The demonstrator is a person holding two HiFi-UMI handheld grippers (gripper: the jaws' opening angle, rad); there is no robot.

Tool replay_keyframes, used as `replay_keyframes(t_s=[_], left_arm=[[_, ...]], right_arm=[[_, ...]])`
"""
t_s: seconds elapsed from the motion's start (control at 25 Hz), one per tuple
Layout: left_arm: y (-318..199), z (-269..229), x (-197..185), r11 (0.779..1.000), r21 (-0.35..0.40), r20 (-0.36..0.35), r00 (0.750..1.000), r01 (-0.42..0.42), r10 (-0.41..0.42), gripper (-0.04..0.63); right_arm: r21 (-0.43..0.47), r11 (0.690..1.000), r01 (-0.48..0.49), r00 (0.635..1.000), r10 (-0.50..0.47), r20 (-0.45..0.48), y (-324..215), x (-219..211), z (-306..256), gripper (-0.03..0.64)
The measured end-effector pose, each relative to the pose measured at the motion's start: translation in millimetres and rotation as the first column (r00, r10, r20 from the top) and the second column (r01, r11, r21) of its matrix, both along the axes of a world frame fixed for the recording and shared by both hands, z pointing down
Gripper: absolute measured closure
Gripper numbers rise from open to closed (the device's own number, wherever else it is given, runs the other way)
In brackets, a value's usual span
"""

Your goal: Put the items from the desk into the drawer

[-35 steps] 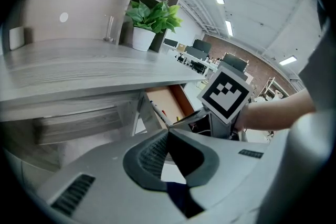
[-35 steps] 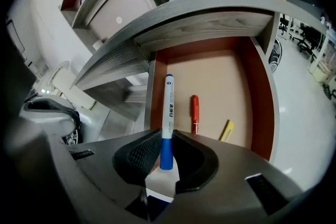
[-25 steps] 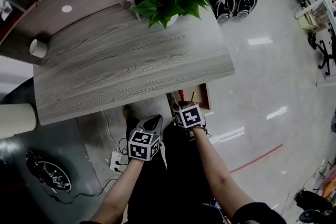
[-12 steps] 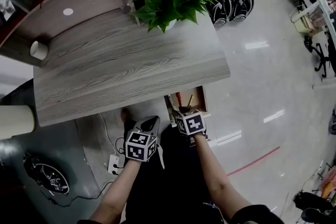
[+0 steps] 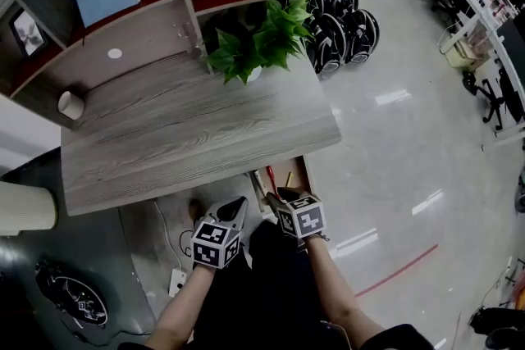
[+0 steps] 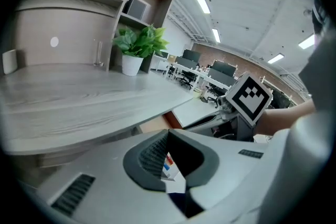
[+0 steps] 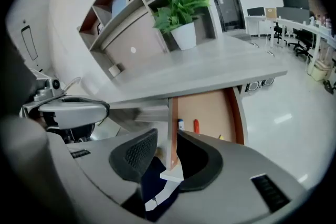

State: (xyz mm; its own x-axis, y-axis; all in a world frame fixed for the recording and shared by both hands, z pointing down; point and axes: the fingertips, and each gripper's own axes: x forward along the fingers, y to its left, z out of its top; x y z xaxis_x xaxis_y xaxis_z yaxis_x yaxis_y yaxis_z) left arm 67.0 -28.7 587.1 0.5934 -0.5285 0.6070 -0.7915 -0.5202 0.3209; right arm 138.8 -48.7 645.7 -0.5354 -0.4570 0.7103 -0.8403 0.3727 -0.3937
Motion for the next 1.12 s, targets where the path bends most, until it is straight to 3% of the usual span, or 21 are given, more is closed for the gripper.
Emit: replay_keyframes(t_s=[0.2,0.32,0.44,0.6,0.68,0.8,0.88,1.0,1.12], left_arm=[[2,-34,7,0.998,0.06,-0.021,1.0,-0.016,0.017,0.578],[3,-62,15,0.995,0.099,-0.071,0.997,-0.018,0.025,0.578],[-3,-99,25,0.985,0.173,-0.142,0.989,-0.007,0.032,0.579],[-13,-147,33,0.959,0.284,-0.208,0.977,0.008,0.053,0.58],[-18,-169,35,0.938,0.345,-0.235,0.971,0.031,0.054,0.579],[-27,-189,35,0.895,0.437,-0.255,0.967,0.092,0.025,0.578],[-29,-192,38,0.881,0.459,-0.268,0.963,0.115,0.014,0.578],[-28,-192,46,0.875,0.47,-0.276,0.961,0.112,0.025,0.578],[-27,-189,54,0.878,0.468,-0.267,0.963,0.101,0.032,0.579]], right_arm=[[0.147,0.989,-0.03,0.999,0.024,0.044,-6,0,-65,0.503],[0.274,0.961,-0.039,0.999,0.028,0.044,-11,-2,-108,0.508],[0.424,0.903,-0.067,0.998,0.058,0.035,-16,1,-153,0.611],[0.522,0.83,-0.199,0.972,0.101,0.21,-15,4,-209,0.611],[0.566,0.777,-0.274,0.948,0.12,0.294,-14,9,-237,0.611],[0.678,0.675,-0.29,0.952,0.134,0.275,-12,15,-269,0.611],[0.715,0.636,-0.29,0.954,0.129,0.272,-9,16,-277,0.612],[0.733,0.617,-0.286,0.954,0.11,0.279,-6,15,-277,0.612],[0.709,0.641,-0.294,0.949,0.109,0.295,-6,20,-271,0.612]])
